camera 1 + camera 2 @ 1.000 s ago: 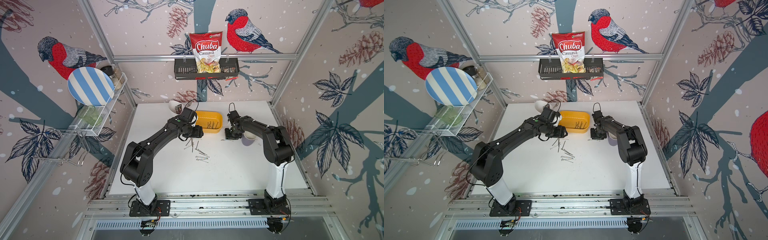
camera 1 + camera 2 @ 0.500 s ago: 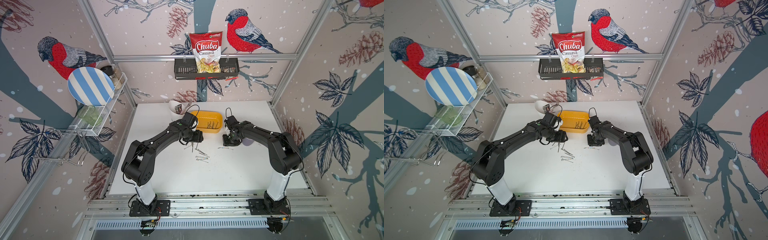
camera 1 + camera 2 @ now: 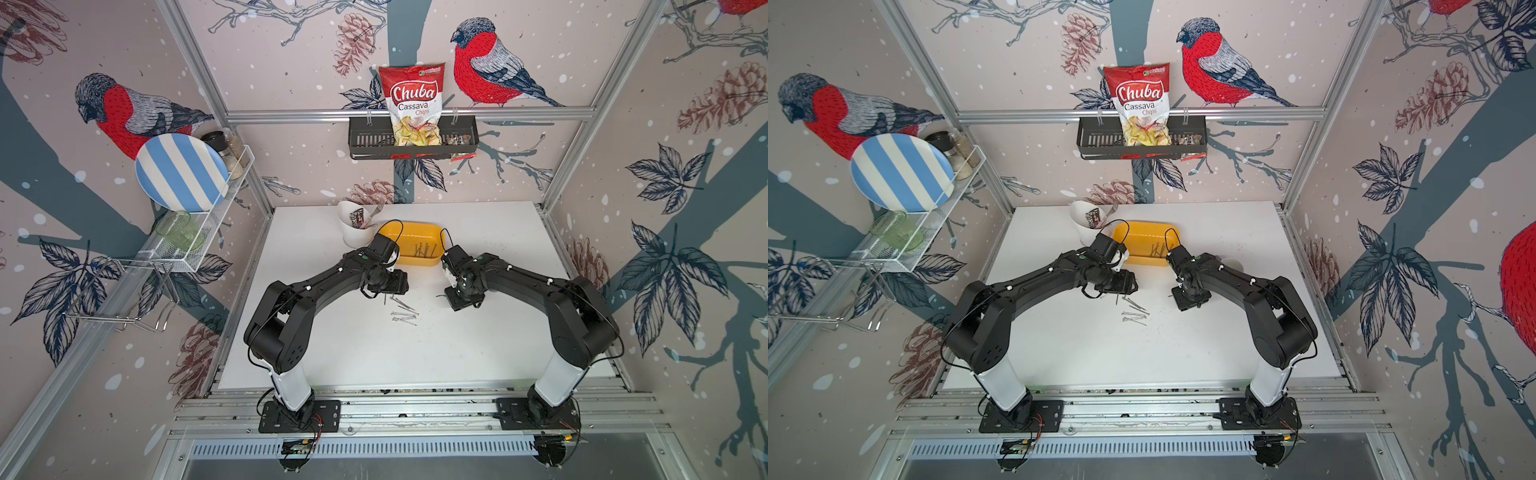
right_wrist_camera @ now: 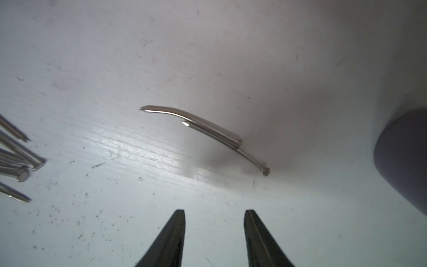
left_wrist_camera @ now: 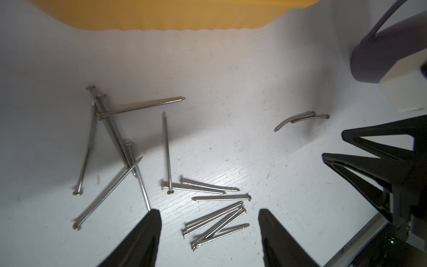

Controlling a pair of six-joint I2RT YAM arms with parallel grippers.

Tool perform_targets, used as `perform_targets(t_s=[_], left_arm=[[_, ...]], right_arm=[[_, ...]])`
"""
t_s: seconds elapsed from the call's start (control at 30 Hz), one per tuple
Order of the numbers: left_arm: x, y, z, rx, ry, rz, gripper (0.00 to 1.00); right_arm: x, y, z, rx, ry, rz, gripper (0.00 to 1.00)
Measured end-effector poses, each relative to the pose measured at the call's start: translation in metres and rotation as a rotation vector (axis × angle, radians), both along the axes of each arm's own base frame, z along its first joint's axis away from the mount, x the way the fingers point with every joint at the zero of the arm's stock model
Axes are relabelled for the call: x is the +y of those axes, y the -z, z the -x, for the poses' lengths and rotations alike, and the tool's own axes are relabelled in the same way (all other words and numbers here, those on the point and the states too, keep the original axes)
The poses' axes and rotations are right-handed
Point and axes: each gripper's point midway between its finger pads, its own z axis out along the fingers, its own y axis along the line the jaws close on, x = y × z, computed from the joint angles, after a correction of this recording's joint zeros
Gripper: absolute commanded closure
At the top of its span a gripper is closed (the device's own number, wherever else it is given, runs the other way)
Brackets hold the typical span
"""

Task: Put the nails on the desktop into the storage box
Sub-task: Move the nail to the center of the board, then pick up the nail from the center of the board.

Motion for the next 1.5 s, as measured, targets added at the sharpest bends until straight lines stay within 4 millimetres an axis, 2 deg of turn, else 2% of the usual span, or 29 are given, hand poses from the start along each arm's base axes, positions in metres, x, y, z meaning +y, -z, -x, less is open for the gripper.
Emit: perform_targets(t_s=[0.27,0.57,0.8,0.93,1.2,1.5], left_arm=[[-0.012,0.001,0.000,-0.001,0.024,0.000,0.30],[-0.015,0.001,0.003,0.003,0.022,0.000,0.30],[-0.017,0.004,0.003,0.009,0.025,-0.002,0.30],[-0.019,0.004,0.004,0.010,0.029,-0.003,0.30],[-0.016,0.006,0.002,-0.002,0.024,-0.021,0.30],[-0.009,0.016,0.011,0.020,0.027,-0.042,0.29]], right_arm=[[-0.011,0.010,-0.012,-0.021,-0.021,0.080,0.50],[-0.028,0.012,-0.032,-0.019,0.066,0.011,0.49],[-0.013,0.017,-0.030,0.017,0.040,-0.077,0.49],[-0.008,0.025,-0.022,0.053,0.029,-0.097,0.49],[0.001,0.026,-0.018,0.052,0.002,-0.112,0.50],[0.041,0.032,0.004,0.043,-0.111,-0.067,0.52]])
